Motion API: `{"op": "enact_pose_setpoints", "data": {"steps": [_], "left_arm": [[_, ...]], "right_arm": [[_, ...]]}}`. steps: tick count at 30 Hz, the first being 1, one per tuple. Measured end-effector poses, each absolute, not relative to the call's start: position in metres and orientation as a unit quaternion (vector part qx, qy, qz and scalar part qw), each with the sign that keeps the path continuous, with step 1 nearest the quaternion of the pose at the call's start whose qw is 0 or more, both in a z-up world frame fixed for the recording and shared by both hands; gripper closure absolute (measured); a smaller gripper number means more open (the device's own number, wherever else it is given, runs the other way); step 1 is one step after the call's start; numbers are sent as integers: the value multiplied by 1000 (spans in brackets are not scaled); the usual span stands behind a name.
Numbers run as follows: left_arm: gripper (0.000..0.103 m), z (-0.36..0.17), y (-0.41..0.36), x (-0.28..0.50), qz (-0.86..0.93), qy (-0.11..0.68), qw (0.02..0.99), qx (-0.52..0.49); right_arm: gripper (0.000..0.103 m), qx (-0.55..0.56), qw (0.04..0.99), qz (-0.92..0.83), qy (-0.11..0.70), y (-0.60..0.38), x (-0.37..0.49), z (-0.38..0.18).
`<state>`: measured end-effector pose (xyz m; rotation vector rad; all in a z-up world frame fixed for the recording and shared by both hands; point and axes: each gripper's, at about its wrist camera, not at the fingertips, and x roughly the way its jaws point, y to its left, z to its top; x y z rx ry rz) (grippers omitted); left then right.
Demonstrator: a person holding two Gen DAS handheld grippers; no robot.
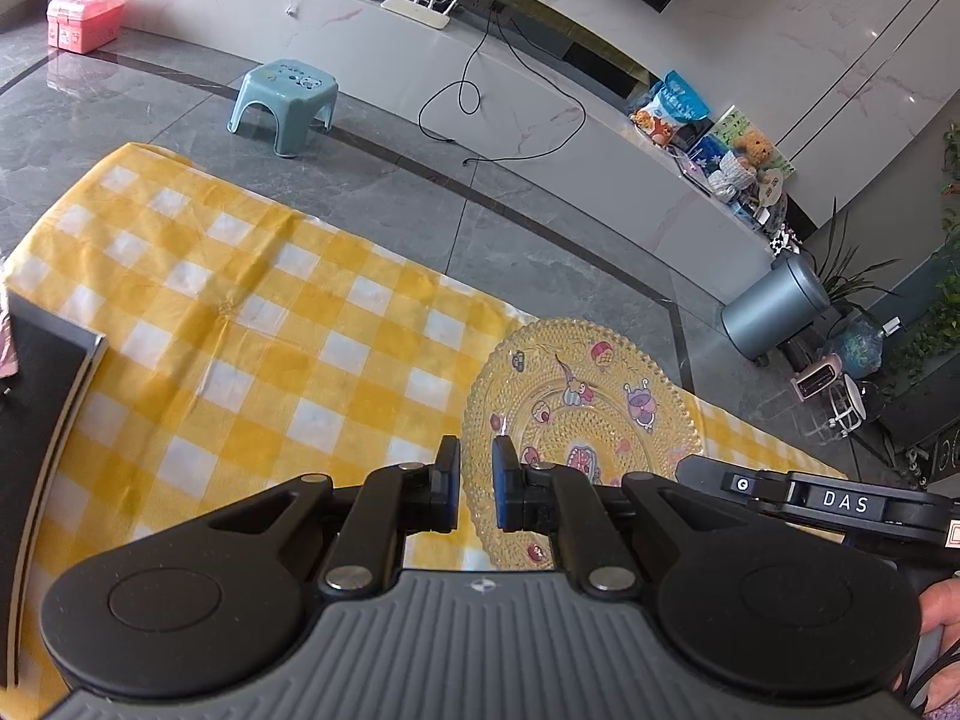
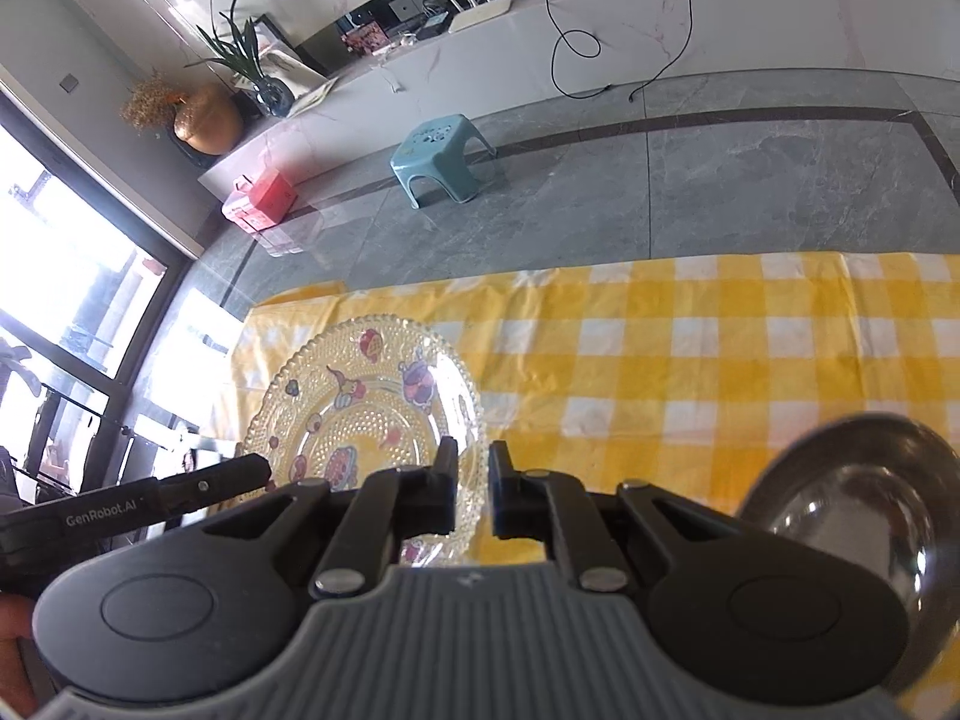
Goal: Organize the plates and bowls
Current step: 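Lift and carry the glass plate with both tools toward the Fruity plate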
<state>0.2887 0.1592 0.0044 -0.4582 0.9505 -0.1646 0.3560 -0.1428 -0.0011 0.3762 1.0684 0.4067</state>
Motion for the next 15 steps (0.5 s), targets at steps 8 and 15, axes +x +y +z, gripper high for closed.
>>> {"op": "enact_pose_setpoints", "data": {"steps": [8, 15], "left_arm": [[92, 33, 157, 222, -70, 443, 863, -232], [92, 33, 151, 154, -66, 440, 862, -242]], "right_arm": [[96, 195, 822, 203, 494, -155, 285, 26], [96, 208, 816, 211, 496, -170, 208, 30]]}}
